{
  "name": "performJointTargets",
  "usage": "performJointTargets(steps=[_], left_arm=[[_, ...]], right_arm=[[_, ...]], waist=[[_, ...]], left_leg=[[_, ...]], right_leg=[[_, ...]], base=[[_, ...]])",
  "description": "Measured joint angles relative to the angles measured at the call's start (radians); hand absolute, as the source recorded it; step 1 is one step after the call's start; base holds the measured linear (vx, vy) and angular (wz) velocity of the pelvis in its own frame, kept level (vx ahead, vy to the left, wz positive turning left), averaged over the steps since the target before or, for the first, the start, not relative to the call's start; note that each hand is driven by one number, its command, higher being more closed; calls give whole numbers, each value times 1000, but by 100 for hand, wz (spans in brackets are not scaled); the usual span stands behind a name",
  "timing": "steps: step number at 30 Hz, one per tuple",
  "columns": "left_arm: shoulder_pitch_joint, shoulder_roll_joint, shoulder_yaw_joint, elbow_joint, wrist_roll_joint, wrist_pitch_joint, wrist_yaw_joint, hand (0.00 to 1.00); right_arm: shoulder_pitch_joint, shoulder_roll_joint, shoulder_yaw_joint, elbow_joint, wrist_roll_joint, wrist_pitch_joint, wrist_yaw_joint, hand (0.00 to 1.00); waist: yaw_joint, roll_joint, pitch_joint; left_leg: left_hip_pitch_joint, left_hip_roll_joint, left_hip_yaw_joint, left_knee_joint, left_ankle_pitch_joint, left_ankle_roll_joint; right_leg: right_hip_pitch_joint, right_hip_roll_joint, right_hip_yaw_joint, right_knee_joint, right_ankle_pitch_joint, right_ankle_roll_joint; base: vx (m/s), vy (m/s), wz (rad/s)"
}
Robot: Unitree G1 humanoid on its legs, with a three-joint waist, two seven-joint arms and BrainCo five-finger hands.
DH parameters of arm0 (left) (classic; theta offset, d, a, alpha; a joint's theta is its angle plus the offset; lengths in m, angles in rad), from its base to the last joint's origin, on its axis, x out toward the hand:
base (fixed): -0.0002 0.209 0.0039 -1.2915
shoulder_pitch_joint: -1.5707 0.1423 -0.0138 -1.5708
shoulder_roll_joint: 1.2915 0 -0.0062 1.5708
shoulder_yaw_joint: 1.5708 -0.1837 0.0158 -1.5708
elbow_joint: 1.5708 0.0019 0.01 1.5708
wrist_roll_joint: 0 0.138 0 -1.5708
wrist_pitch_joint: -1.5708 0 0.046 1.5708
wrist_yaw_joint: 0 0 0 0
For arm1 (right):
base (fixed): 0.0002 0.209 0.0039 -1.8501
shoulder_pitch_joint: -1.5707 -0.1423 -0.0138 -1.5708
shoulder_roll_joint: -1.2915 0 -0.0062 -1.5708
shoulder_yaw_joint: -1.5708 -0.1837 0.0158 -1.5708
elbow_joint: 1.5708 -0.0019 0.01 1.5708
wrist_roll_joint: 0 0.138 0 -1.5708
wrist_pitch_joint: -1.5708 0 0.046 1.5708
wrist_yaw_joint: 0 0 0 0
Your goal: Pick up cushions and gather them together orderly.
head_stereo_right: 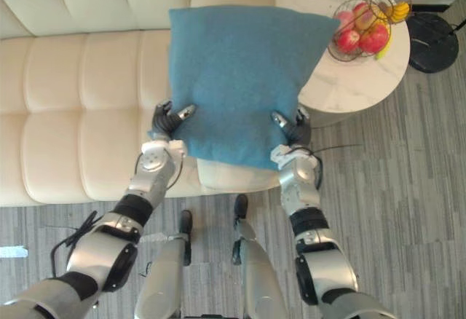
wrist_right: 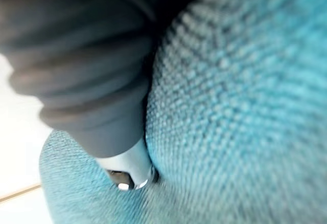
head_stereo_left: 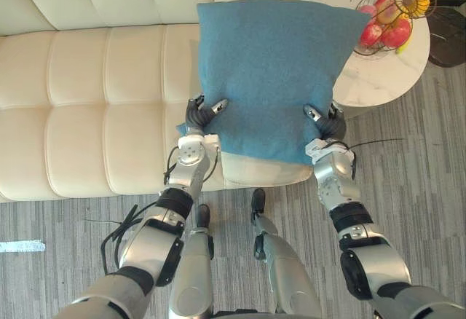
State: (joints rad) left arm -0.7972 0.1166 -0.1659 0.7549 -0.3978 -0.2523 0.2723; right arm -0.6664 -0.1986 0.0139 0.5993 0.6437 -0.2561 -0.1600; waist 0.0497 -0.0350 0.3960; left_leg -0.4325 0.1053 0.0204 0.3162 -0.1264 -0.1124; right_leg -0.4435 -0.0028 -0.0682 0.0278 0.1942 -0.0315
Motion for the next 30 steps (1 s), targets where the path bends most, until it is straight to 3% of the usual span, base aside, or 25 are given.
performJointTargets(steps=[4, 8, 14, 17, 21, 24, 27, 30], left_arm=[[-3, 1, -22, -39, -20, 0, 8, 100], [43, 2, -63, -180, -39, 0, 32, 100], [260, 1, -141, -458, -39, -29, 33, 100], [355, 1, -169, -530, -40, -31, 33, 100], [553, 5, -222, -588, -43, -32, 19, 100], [658, 18, -252, -614, -96, -28, -6, 100], [728, 27, -277, -644, -115, -26, -22, 100], [741, 27, -310, -647, -127, -26, -24, 100]], right_arm=[[-3, 1, 1, -31, 18, 0, -8, 100], [57, 3, 1, -172, 24, -5, -17, 100], [276, 45, 0, -410, -1, -67, -17, 100], [352, 67, 1, -458, -23, -67, -16, 100], [520, 80, 35, -512, -99, -59, -14, 100], [625, 78, 57, -561, -139, -44, -6, 100], [697, 70, 72, -586, -171, -45, -4, 100], [724, 48, 72, -585, -174, -49, -5, 100]], waist=[[-1, 0, 0], [-5, 1, 1], [-23, 2, -5], [-28, 4, -30], [-38, 12, -116], [-43, 31, -150], [-44, 50, -183], [-45, 70, -202]], left_leg=[[45, 4, 6, -12, 0, -1], [113, 2, 7, -39, 0, -1], [236, -10, -2, -103, -2, 1], [270, -14, -2, -123, -3, 3], [335, -15, -4, -160, -7, 8], [386, -20, -29, -176, -9, 12], [393, -28, -64, -177, -13, 19], [334, -56, -182, -166, 24, 13]], right_leg=[[46, 6, 8, -31, 10, -2], [110, 7, 14, -55, 10, -2], [233, 9, 14, -99, -6, 11], [264, 8, 16, -115, -11, 12], [311, 7, 15, -115, -36, 16], [372, 3, 0, -116, -58, 20], [398, -4, -36, -116, -71, 23], [401, -30, -161, -104, -87, 22]], base=[[26, 21, -6], [53, 30, -3], [81, 49, 6], [75, 50, 1], [96, 55, 2], [58, 60, 19], [-4, 46, 43], [-71, 16, 119]])
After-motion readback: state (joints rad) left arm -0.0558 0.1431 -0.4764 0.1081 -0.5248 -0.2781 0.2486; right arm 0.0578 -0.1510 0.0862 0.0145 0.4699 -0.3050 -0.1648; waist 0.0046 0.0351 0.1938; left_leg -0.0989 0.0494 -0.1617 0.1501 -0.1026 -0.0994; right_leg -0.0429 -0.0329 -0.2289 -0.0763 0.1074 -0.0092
